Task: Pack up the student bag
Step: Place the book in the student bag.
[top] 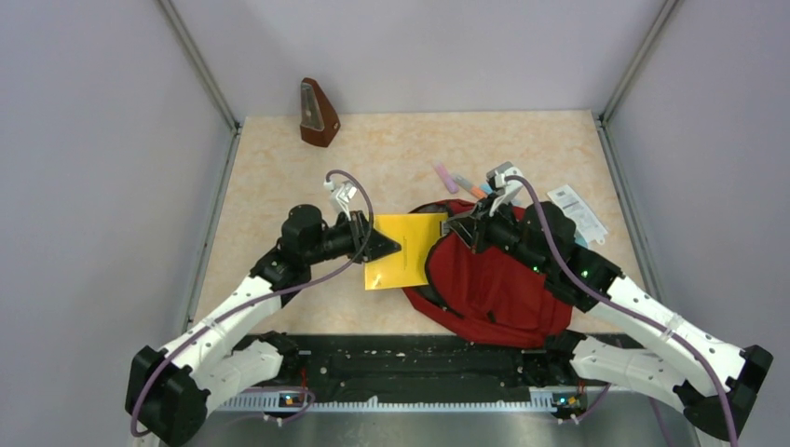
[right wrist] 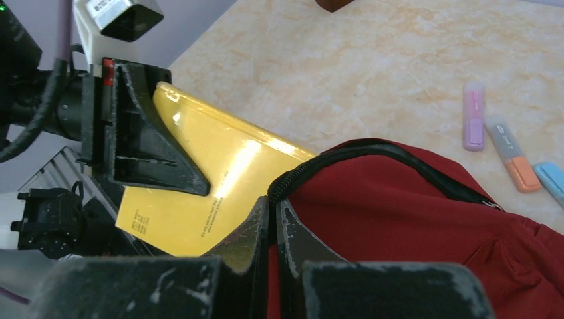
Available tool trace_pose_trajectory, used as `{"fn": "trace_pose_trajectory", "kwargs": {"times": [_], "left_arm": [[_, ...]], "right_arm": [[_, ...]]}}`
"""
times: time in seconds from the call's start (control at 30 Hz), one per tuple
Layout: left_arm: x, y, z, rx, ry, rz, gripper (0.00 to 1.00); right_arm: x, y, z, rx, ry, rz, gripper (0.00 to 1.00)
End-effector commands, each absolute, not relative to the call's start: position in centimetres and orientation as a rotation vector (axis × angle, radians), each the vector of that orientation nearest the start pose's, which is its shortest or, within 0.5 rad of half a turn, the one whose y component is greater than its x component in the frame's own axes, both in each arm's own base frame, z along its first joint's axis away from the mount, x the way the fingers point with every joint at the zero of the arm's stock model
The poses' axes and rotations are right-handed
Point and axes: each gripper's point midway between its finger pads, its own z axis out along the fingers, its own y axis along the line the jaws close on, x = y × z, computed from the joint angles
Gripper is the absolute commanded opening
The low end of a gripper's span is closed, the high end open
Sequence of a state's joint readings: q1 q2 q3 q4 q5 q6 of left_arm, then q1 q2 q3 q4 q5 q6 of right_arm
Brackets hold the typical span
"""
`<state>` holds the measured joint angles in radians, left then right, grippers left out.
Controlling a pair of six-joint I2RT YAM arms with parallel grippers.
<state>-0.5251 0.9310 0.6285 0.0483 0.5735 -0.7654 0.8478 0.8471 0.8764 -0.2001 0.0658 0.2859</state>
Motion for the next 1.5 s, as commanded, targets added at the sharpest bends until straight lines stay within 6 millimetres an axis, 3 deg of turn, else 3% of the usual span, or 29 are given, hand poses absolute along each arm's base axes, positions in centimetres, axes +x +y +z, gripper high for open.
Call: {"fn": "trace_pose_trajectory", "kwargs": {"times": [0.0,0.23,0.33,0.5,0.73,0.8,0.97,1.07,1.17,1.47], "left_arm": [[21.7,-27.0,25.1,0.251,1.869,-1.438,0.00],[21.6,-32.2,23.4,0.316,1.899,-1.530,0.00],[22.6,-34.4,22.9,0.306,1.886,-1.542,0.00],[25.1,-37.4,20.3,0.145,1.885,-1.483,0.00],[25.3,-41.8,15.4,0.143,1.974,-1.528,0.02],[25.6,-41.4,14.6,0.130,1.986,-1.480,0.12],[26.9,-38.8,14.3,0.150,2.023,-1.224,0.57],[27.1,-36.6,13.9,0.156,2.045,-1.087,0.79],[27.4,-33.9,13.9,0.121,2.033,-0.959,0.86],[27.5,-24.7,14.8,-0.016,1.969,-0.620,0.92]], "right_arm": [[21.3,25.5,34.6,-0.420,1.591,0.889,0.00],[21.3,25.8,35.2,-0.411,1.575,0.912,0.00],[21.4,25.9,35.0,-0.403,1.571,0.921,0.00],[21.7,26.4,33.8,-0.395,1.598,0.927,0.00],[21.8,27.4,33.2,-0.419,1.600,0.955,0.00],[21.8,27.3,33.2,-0.418,1.600,0.950,0.00],[21.8,26.8,33.2,-0.406,1.596,0.933,0.00],[21.8,26.6,33.3,-0.408,1.591,0.925,0.00],[21.6,26.4,33.3,-0.415,1.590,0.919,0.00],[21.8,25.9,33.3,-0.409,1.583,0.889,0.00]]}}
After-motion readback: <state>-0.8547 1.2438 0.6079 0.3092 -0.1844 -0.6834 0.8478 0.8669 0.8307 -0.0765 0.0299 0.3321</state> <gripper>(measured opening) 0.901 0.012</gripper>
